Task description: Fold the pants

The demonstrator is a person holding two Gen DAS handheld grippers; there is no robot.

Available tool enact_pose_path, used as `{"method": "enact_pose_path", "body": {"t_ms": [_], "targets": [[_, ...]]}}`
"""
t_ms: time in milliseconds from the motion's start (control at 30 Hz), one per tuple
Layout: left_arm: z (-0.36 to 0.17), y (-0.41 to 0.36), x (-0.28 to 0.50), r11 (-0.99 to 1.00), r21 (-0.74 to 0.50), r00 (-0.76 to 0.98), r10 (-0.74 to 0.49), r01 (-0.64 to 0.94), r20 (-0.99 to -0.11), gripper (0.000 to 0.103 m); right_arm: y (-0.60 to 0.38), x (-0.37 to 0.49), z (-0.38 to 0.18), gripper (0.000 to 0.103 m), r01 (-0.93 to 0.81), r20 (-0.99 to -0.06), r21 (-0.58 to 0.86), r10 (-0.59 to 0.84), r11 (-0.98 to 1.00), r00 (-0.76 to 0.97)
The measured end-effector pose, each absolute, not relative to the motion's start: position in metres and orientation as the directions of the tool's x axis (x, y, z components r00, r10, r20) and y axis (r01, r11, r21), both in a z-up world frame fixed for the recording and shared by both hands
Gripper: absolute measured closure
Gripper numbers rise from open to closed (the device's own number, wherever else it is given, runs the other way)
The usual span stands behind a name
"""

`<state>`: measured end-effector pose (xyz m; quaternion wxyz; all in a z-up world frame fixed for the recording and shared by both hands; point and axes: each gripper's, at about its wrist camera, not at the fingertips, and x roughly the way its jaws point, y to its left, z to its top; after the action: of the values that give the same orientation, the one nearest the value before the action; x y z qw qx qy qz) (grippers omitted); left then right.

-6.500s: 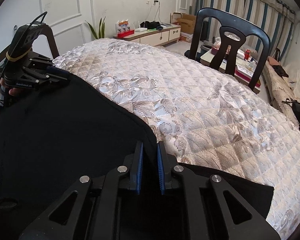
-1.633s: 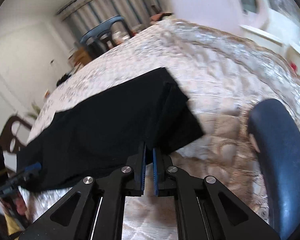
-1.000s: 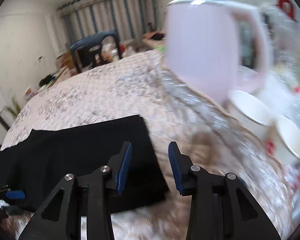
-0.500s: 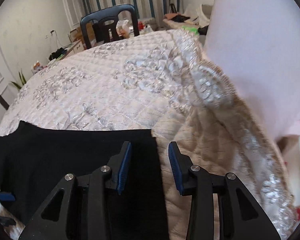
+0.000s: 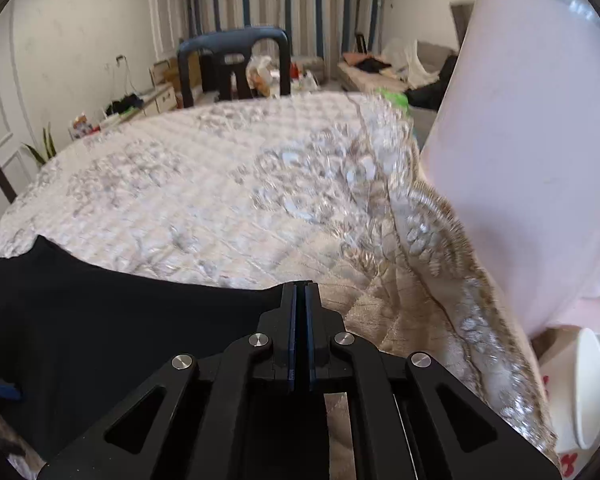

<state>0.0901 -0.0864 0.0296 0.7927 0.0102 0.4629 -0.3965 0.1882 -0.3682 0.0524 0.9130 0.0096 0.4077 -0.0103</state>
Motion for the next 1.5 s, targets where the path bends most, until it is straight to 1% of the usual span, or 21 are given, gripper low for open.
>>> {"method": "enact_pose_path", "body": {"t_ms": [100, 233, 267, 333, 400, 433, 500, 567, 733, 833, 933, 1000, 1133, 1233, 1300, 1333, 1367, 1500], "targets": [[0.030, -0.087, 0.088, 0.681, -0.351, 0.252, -0.620, 0.642, -0.743, 0.039, -0.366, 0.195, 0.039, 0.100, 0.026, -0.770, -0.019, -0.031, 0.999, 0.637], [0.030, -0.088, 0.088, 0.678, -0.350, 0.248, -0.621, 0.646, -0.744, 0.039, -0.365, 0.196, 0.040, 0.099, 0.014, -0.776, -0.036, -0.037, 0.999, 0.630], [0.030, -0.088, 0.088, 0.678, -0.349, 0.248, -0.620, 0.647, -0.744, 0.039, -0.365, 0.196, 0.041, 0.098, 0.020, -0.778, -0.058, -0.058, 0.998, 0.626], [0.030, -0.088, 0.089, 0.678, -0.350, 0.248, -0.621, 0.647, -0.744, 0.039, -0.367, 0.194, 0.044, 0.092, 0.044, -0.779, -0.074, -0.086, 0.996, 0.622], [0.030, -0.088, 0.089, 0.677, -0.354, 0.246, -0.623, 0.645, -0.742, 0.039, -0.371, 0.184, 0.053, 0.084, 0.052, -0.761, -0.050, -0.072, 0.997, 0.644], [0.030, -0.088, 0.089, 0.676, -0.355, 0.245, -0.624, 0.645, -0.742, 0.039, -0.373, 0.176, 0.059, 0.082, 0.055, -0.748, -0.029, -0.058, 0.998, 0.661], [0.032, -0.087, 0.089, 0.676, -0.354, 0.245, -0.624, 0.646, -0.742, 0.039, -0.375, 0.161, 0.066, 0.070, 0.058, -0.736, -0.009, -0.046, 0.998, 0.675], [0.033, -0.086, 0.088, 0.676, -0.352, 0.249, -0.624, 0.647, -0.741, 0.039, -0.376, 0.143, 0.071, 0.062, 0.057, -0.721, 0.008, -0.033, 0.998, 0.692], [0.035, -0.082, 0.087, 0.673, -0.352, 0.255, -0.630, 0.650, -0.734, 0.039, -0.377, 0.098, 0.069, 0.061, 0.078, -0.726, 0.039, -0.025, 0.996, 0.688], [0.036, -0.081, 0.088, 0.673, -0.354, 0.257, -0.632, 0.649, -0.731, 0.039, -0.381, 0.076, 0.058, 0.056, 0.108, -0.757, 0.082, -0.009, 0.991, 0.653], [0.036, -0.081, 0.089, 0.675, -0.356, 0.260, -0.633, 0.646, -0.729, 0.039, -0.386, 0.060, 0.048, 0.055, 0.161, -0.775, 0.143, 0.009, 0.977, 0.632], [0.036, -0.082, 0.089, 0.675, -0.357, 0.260, -0.633, 0.646, -0.729, 0.039, -0.384, 0.051, 0.047, 0.055, 0.184, -0.763, 0.154, -0.002, 0.971, 0.647], [0.035, -0.083, 0.088, 0.674, -0.355, 0.257, -0.632, 0.648, -0.731, 0.039, -0.373, 0.044, 0.047, 0.055, 0.163, -0.763, 0.186, 0.038, 0.969, 0.646], [0.035, -0.083, 0.086, 0.678, -0.354, 0.259, -0.629, 0.644, -0.733, 0.039, -0.366, 0.050, 0.045, 0.055, 0.167, -0.780, 0.172, 0.031, 0.971, 0.625], [0.035, -0.082, 0.086, 0.677, -0.355, 0.263, -0.632, 0.645, -0.729, 0.039, -0.362, 0.053, 0.043, 0.055, 0.180, -0.790, 0.197, 0.047, 0.964, 0.611], [0.036, -0.081, 0.085, 0.679, -0.355, 0.266, -0.632, 0.643, -0.728, 0.039, -0.362, 0.052, 0.041, 0.054, 0.186, -0.795, 0.230, 0.074, 0.955, 0.602], [0.036, -0.080, 0.085, 0.680, -0.354, 0.268, -0.632, 0.642, -0.727, 0.039, -0.362, 0.049, 0.039, 0.051, 0.210, -0.785, 0.272, 0.090, 0.939, 0.613], [0.034, -0.079, 0.086, 0.684, -0.359, 0.266, -0.630, 0.636, -0.729, 0.039, -0.360, 0.046, 0.038, 0.047, 0.249, -0.774, 0.295, 0.078, 0.923, 0.628]]}}
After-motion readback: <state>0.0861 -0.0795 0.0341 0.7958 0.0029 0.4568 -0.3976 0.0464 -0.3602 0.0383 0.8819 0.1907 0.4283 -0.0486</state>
